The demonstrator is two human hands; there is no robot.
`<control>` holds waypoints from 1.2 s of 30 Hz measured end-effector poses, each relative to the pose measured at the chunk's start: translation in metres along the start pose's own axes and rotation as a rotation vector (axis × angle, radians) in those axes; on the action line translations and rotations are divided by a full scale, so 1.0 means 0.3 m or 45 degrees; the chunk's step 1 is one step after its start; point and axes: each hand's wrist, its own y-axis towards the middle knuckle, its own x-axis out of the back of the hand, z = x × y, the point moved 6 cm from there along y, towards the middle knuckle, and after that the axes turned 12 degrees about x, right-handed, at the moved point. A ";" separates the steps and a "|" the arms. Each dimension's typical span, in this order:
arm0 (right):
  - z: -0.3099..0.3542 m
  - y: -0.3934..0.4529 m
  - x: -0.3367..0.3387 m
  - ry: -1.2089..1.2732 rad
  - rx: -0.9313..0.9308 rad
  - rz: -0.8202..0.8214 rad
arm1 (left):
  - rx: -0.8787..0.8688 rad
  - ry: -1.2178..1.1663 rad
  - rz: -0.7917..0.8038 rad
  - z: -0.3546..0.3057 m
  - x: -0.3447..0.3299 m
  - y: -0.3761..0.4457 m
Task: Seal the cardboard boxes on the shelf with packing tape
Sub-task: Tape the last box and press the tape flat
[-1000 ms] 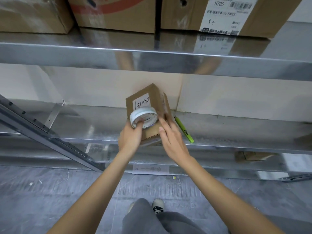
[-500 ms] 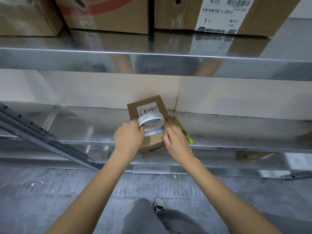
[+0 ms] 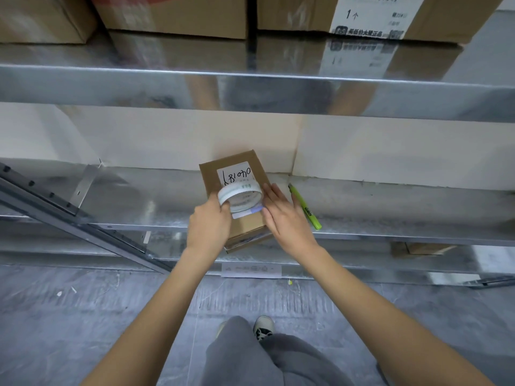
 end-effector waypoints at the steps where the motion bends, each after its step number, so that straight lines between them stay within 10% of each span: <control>1: -0.004 0.002 -0.003 -0.046 0.013 0.011 | -0.018 -0.037 -0.039 0.027 0.033 0.009; 12: 0.058 0.045 0.038 -0.246 0.092 0.234 | 0.397 -0.908 0.119 0.132 0.013 0.003; 30: 0.150 0.040 -0.020 -0.143 0.117 0.134 | 0.276 -0.403 0.001 0.347 0.013 0.038; 36: 0.180 0.042 -0.045 -0.306 0.028 0.182 | 0.680 -1.403 0.301 0.356 -0.155 -0.006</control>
